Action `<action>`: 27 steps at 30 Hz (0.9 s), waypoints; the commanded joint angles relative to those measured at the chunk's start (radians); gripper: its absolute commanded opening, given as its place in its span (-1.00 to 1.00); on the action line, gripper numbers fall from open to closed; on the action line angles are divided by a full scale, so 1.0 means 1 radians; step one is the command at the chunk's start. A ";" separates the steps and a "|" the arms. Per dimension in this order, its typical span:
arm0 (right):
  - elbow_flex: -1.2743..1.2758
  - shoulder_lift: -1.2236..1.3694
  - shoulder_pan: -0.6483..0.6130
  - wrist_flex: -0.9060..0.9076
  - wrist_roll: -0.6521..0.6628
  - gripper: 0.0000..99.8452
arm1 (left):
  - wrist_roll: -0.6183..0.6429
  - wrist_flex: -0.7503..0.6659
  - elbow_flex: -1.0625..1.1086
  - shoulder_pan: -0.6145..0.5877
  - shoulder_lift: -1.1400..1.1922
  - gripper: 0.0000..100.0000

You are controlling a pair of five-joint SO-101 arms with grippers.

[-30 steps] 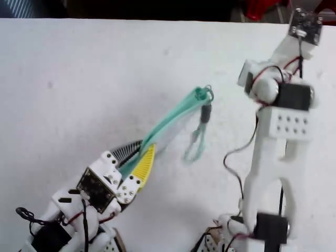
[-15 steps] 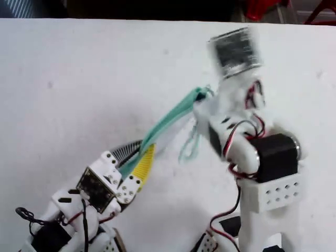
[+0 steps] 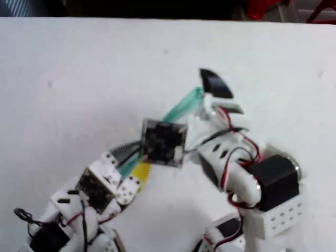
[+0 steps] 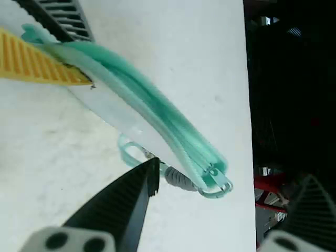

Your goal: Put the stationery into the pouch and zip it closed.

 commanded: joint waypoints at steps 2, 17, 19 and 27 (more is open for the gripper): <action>0.041 -0.008 -0.021 0.022 0.081 -0.26 | -0.006 0.015 -0.012 -0.016 0.012 -0.96; -0.069 -0.022 -0.033 -0.134 -1.099 -0.59 | -0.008 -0.081 0.075 -0.054 0.012 -0.96; -0.066 -0.013 -0.042 -0.150 -1.292 -0.50 | -0.008 -0.095 0.089 -0.050 0.012 -0.96; -0.117 0.179 -0.170 -0.163 -1.564 -0.11 | -0.006 -0.092 0.089 -0.047 0.012 -0.96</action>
